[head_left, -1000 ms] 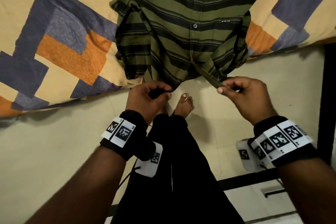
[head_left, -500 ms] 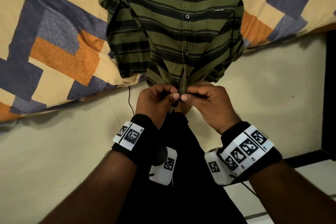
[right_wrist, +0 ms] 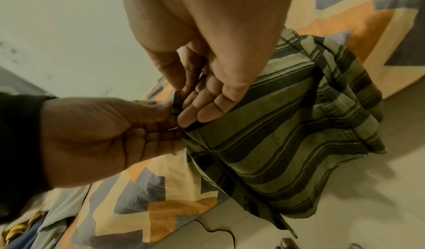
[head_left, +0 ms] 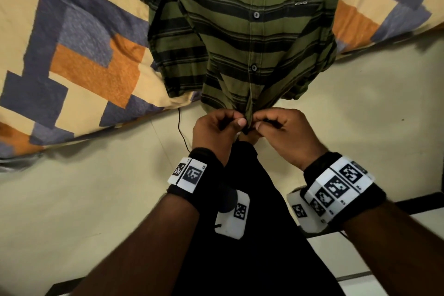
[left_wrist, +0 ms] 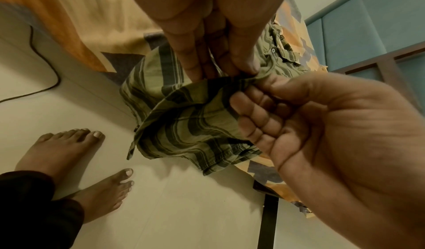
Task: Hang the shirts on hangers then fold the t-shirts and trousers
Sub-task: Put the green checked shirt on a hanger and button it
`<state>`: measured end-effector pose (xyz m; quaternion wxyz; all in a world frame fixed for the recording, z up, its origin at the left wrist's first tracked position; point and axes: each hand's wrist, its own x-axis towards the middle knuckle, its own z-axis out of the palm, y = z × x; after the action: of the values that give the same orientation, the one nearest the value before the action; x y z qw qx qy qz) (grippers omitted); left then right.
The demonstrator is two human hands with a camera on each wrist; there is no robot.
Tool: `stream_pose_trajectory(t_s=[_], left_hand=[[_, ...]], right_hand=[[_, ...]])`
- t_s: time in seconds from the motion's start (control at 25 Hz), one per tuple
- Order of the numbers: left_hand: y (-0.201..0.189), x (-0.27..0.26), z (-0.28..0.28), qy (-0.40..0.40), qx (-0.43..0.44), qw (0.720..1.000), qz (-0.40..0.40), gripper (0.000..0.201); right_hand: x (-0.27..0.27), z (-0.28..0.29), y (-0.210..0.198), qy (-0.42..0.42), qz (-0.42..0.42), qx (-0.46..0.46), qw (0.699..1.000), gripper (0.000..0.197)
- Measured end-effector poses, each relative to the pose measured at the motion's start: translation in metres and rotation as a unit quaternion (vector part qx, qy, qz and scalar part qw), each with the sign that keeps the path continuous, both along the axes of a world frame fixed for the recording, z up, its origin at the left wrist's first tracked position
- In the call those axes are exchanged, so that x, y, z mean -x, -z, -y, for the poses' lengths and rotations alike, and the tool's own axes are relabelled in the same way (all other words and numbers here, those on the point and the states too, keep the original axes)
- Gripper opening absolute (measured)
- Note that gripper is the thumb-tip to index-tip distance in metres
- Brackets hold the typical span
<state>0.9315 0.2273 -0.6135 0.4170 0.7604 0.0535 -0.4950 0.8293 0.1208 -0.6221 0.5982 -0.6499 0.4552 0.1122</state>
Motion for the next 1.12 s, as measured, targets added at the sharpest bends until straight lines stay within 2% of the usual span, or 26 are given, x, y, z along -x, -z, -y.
stream_pose_trajectory(t_s=[0.12,0.32,0.44,0.6,0.68,0.76,0.88,1.0,1.12], left_hand=[[0.003,0.003,0.005,0.018,-0.012,1.0,0.008,0.024],[0.005,0.007,0.008,0.016,-0.028,0.999,0.022,0.015],[0.005,0.007,0.012,0.031,-0.034,0.998,0.046,0.023],[0.004,0.009,0.015,0.007,-0.027,0.999,0.041,0.023],[0.007,0.011,0.014,-0.024,-0.033,0.999,0.036,0.023],[0.009,0.011,0.016,-0.032,-0.027,0.998,0.045,0.022],[0.008,0.011,0.019,0.004,-0.021,0.998,0.067,0.022],[0.008,0.011,0.017,0.038,-0.009,0.996,0.085,0.026],[0.008,0.011,0.016,-0.005,0.035,0.998,0.047,0.023]], right_hand=[[0.001,0.007,0.002,0.014,-0.005,-0.013,1.0,0.028],[0.002,0.005,0.001,0.009,0.01,0.011,1.0,0.023],[0.005,0.002,0.001,0.052,0.012,-0.002,0.999,0.026],[0.003,0.011,-0.002,0.11,0.017,-0.069,0.991,0.016],[0.003,0.013,-0.003,0.113,0.012,-0.109,0.988,0.016],[0.003,0.012,-0.001,0.107,0.013,-0.107,0.988,0.017],[0.007,0.011,0.002,0.107,0.027,-0.056,0.992,0.016],[0.007,0.01,0.004,0.097,0.027,-0.05,0.994,0.016],[0.005,0.015,0.007,0.086,0.02,-0.108,0.99,0.019]])
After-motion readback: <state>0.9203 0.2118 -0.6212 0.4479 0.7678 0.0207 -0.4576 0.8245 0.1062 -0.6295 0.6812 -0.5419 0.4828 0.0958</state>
